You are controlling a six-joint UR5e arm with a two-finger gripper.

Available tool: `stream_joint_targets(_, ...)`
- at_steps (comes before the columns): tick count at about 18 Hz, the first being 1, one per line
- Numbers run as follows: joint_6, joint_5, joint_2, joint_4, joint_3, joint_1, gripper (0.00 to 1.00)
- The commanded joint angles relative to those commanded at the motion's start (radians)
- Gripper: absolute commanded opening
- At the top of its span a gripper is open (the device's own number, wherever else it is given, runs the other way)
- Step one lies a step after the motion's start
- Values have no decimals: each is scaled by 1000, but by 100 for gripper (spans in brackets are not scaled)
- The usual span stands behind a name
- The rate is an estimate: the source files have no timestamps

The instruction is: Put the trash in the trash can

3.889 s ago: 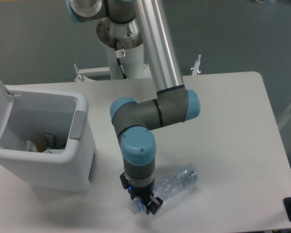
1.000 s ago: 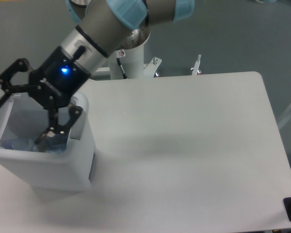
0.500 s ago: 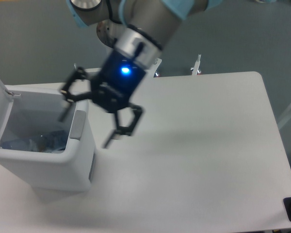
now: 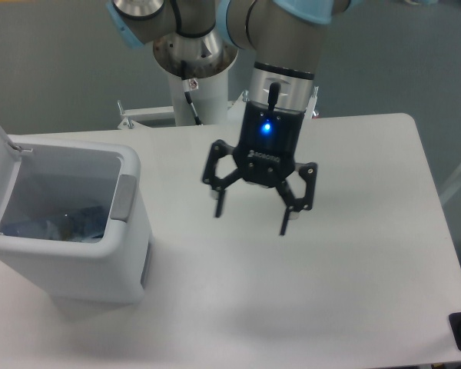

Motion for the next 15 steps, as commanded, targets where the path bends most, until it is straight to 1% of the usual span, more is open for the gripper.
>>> stream_joint_targets(1, 13, 22, 12, -5, -14, 0, 100)
stream_joint_targets(2, 16, 40, 23, -26, -26, -3, 100)
stream_joint_targets(3, 26, 74, 37, -63, -41, -8, 100)
stream_joint_targets(4, 55, 132, 52, -90, -57, -11, 100)
stream_joint_targets(5, 91, 192, 61, -103, -71, -12, 100)
stream_joint_targets(7, 117, 232, 83, -110, -91, -28, 100)
stream_joint_targets(8, 114, 235, 88, -130, -88, -32, 100)
stream_joint_targets(10, 117, 238, 86, -208, -63, -40, 100)
stream_joint_targets(11, 119, 238, 85, -259, -40, -51, 100)
stream_joint_targets(12, 119, 237, 85, -285, -29, -51, 100)
stream_joint_targets(13, 119, 237, 85, -302, -22, -52, 100)
stream_joint_targets(15, 119, 238, 85, -308, -20, -61, 100)
